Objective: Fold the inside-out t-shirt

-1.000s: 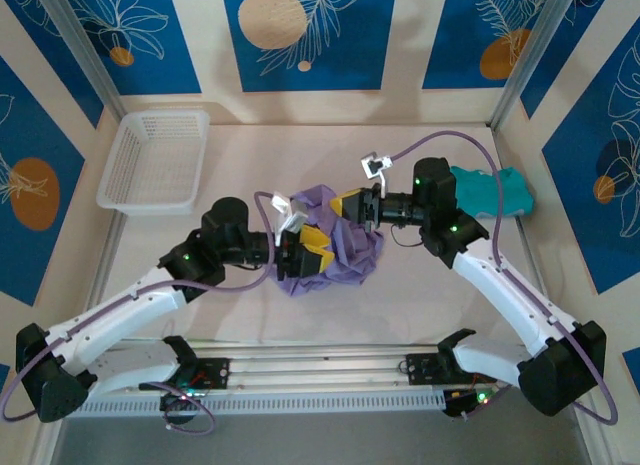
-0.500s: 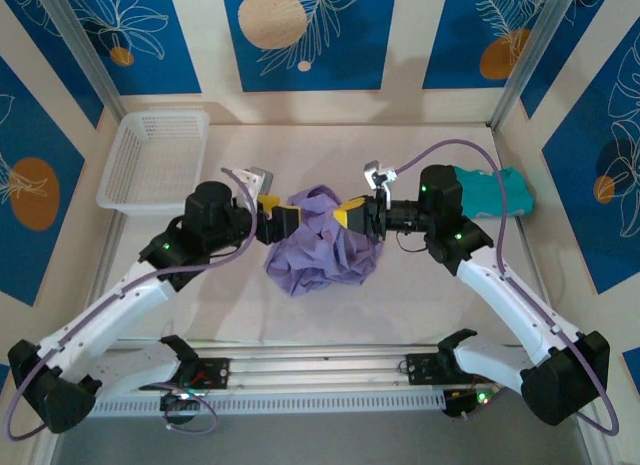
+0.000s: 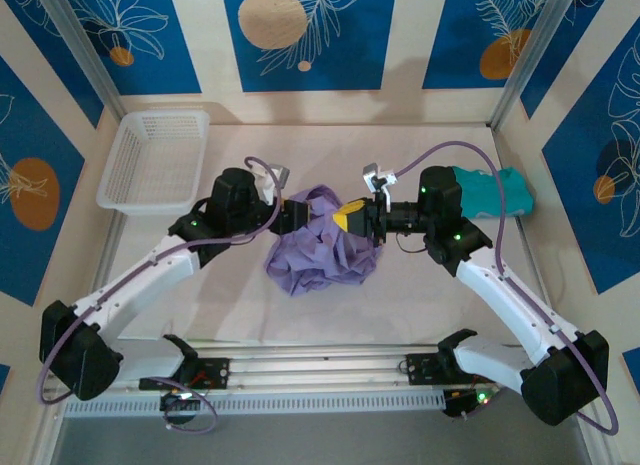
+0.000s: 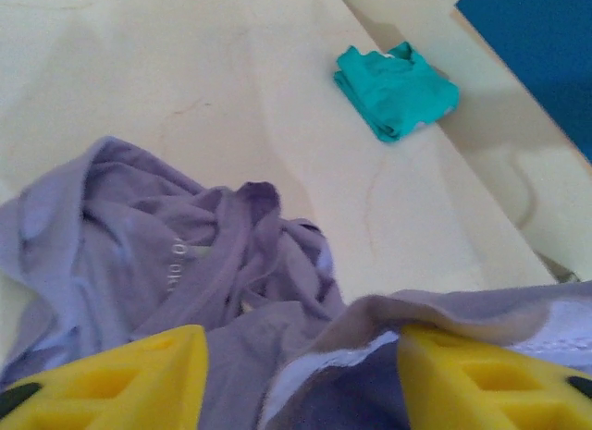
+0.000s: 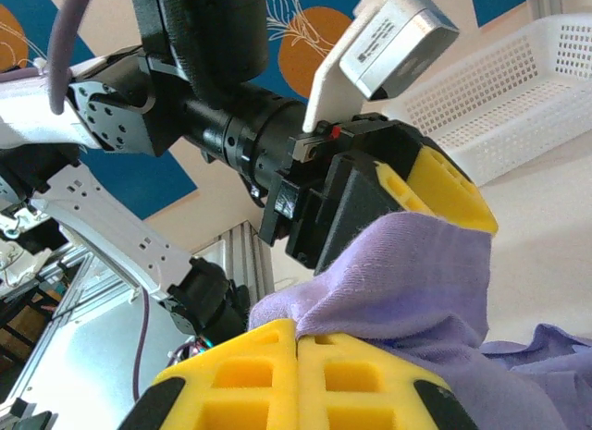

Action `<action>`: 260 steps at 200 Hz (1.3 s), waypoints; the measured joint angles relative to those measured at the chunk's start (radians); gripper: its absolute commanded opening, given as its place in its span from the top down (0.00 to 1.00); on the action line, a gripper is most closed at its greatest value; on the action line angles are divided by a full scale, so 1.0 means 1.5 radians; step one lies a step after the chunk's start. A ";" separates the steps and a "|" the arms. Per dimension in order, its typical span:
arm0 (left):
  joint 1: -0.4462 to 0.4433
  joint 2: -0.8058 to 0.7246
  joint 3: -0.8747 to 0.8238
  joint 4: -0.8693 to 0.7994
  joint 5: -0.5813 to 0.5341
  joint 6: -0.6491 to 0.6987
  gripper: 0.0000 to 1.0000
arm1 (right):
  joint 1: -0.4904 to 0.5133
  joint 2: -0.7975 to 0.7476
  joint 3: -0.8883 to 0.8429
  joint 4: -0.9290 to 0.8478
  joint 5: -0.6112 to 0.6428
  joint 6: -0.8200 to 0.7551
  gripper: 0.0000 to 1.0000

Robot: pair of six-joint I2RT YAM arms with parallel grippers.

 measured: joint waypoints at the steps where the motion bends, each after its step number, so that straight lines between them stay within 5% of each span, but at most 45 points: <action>1: 0.000 0.001 0.000 0.000 0.002 -0.002 0.51 | 0.000 0.000 0.000 0.000 0.000 0.000 1.00; 52: 0.008 0.012 0.000 0.045 0.063 -0.010 0.64 | 0.000 0.000 0.000 -0.001 -0.003 -0.010 1.00; 108: 0.018 0.023 0.000 0.101 0.095 -0.030 1.00 | 0.000 0.000 0.000 -0.008 -0.002 -0.010 1.00; 151: 0.026 0.007 0.000 0.134 0.077 -0.067 1.00 | 0.000 -0.001 0.010 -0.093 0.053 -0.029 1.00; 185: 0.011 -0.044 0.000 0.171 0.054 -0.092 1.00 | 0.013 -0.024 0.011 -0.156 0.146 -0.033 0.83; 260: -0.084 -0.082 0.001 0.178 -0.012 -0.092 1.00 | 0.089 -0.094 -0.004 -0.265 0.385 -0.010 0.69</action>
